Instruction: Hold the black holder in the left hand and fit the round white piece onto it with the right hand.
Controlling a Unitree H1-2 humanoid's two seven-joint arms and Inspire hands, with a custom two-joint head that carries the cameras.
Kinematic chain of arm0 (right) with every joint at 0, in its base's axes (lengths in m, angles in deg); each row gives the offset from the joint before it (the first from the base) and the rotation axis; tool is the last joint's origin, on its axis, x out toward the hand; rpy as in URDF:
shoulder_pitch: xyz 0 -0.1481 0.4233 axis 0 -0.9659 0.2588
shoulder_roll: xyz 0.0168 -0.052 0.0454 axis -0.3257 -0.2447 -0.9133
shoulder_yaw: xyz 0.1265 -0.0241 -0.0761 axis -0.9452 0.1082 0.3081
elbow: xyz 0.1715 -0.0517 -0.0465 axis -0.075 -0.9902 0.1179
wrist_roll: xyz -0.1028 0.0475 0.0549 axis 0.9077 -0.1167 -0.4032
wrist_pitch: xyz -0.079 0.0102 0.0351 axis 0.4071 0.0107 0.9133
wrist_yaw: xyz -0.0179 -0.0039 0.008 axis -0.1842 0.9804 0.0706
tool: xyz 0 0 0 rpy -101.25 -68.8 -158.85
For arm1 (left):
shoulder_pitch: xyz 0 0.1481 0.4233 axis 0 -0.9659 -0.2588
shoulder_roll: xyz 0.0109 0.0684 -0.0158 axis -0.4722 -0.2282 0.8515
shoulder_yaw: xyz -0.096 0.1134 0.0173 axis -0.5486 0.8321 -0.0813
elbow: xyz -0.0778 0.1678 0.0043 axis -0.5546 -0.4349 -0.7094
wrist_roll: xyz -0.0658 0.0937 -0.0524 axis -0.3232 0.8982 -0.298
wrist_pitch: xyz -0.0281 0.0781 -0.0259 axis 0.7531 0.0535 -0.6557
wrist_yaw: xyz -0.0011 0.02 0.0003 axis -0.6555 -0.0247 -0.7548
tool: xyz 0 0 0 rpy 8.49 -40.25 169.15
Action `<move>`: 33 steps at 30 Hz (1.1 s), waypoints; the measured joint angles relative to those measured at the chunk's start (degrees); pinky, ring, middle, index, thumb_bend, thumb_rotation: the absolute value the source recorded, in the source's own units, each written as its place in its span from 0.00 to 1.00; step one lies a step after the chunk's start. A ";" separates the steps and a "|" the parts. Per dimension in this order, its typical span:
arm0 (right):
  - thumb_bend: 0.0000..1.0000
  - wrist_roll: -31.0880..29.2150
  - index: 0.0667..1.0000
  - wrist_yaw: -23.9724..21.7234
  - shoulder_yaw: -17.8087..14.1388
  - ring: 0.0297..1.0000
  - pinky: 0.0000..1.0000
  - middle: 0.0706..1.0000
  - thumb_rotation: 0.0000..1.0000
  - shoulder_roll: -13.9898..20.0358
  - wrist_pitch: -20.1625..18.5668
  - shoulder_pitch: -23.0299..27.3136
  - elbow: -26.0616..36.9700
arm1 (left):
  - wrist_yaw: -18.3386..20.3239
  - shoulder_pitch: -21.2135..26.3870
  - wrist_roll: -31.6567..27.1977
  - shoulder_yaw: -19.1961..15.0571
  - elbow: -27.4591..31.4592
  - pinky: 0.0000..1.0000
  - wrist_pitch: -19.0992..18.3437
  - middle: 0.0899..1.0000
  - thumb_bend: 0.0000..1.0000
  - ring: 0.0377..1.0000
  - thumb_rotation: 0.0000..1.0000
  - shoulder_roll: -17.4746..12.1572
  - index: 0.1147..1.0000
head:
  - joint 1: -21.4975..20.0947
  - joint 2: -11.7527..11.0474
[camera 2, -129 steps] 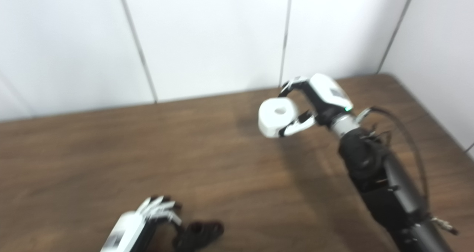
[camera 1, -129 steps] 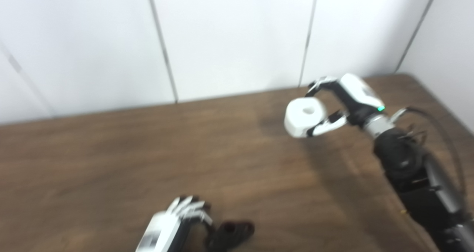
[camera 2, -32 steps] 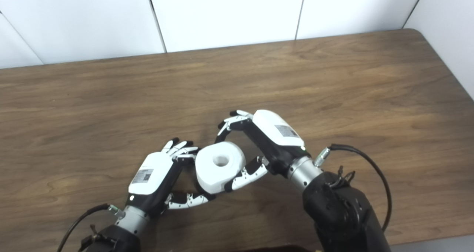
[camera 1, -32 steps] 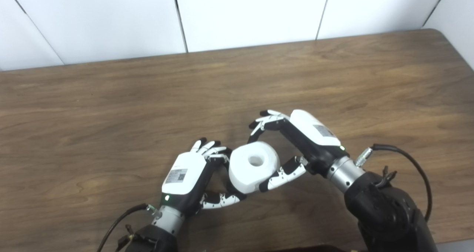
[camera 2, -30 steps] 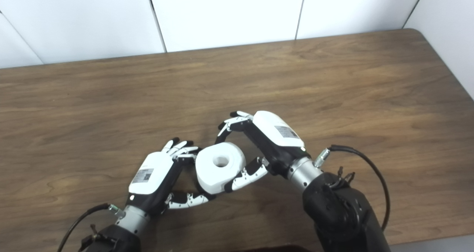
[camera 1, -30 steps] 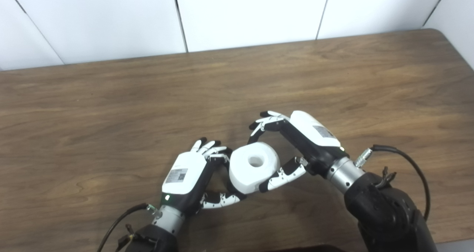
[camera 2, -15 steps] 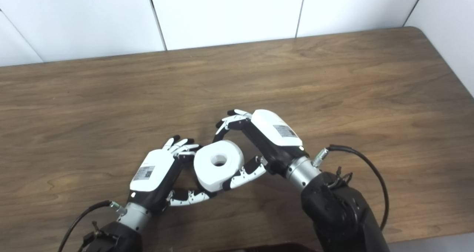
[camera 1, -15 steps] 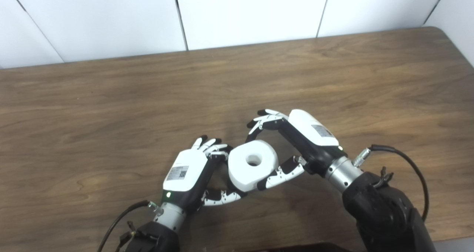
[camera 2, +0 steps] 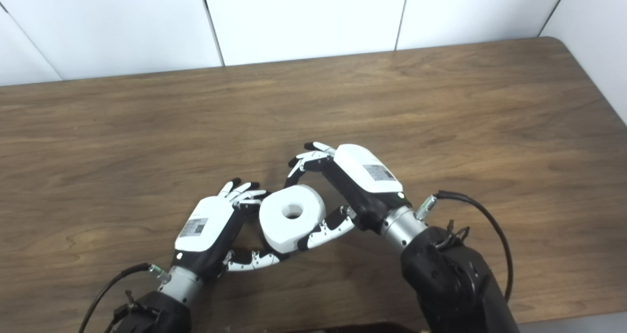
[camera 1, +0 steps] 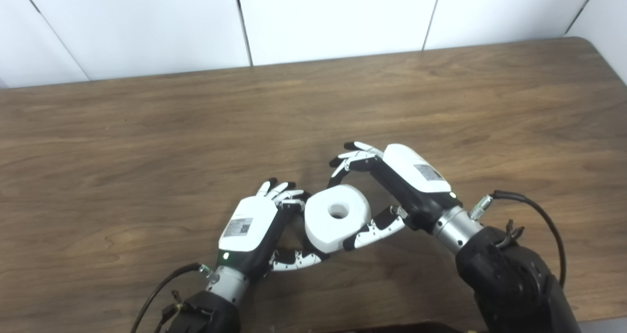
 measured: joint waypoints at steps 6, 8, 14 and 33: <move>0.95 1.79 0.59 -4.63 0.34 0.99 1.00 0.83 0.36 1.30 -2.14 0.59 0.29 | 0.00 0.03 0.00 0.11 0.01 1.00 0.00 0.78 0.52 0.91 0.05 -0.02 0.42 | 0.00 0.00; 0.98 1.85 0.62 -6.12 0.88 1.00 0.99 0.84 0.39 1.89 -2.31 0.32 0.16 | 0.00 0.05 0.00 0.12 0.03 1.00 -0.01 0.78 0.52 0.91 0.05 -0.02 0.42 | 0.00 0.09; 1.00 2.58 0.65 -7.21 0.88 1.00 0.97 0.85 0.41 2.14 -2.29 0.96 0.18 | 0.02 0.11 0.01 0.20 0.04 0.99 -0.14 0.78 0.52 0.91 0.05 -0.03 0.42 | 0.00 0.09; 1.00 2.88 0.67 -7.82 0.73 1.00 0.99 0.86 0.43 1.92 -2.34 1.09 0.18 | -0.04 0.24 0.04 0.27 -0.16 1.00 -0.12 0.78 0.52 0.90 0.05 -0.04 0.42 | 0.18 -0.44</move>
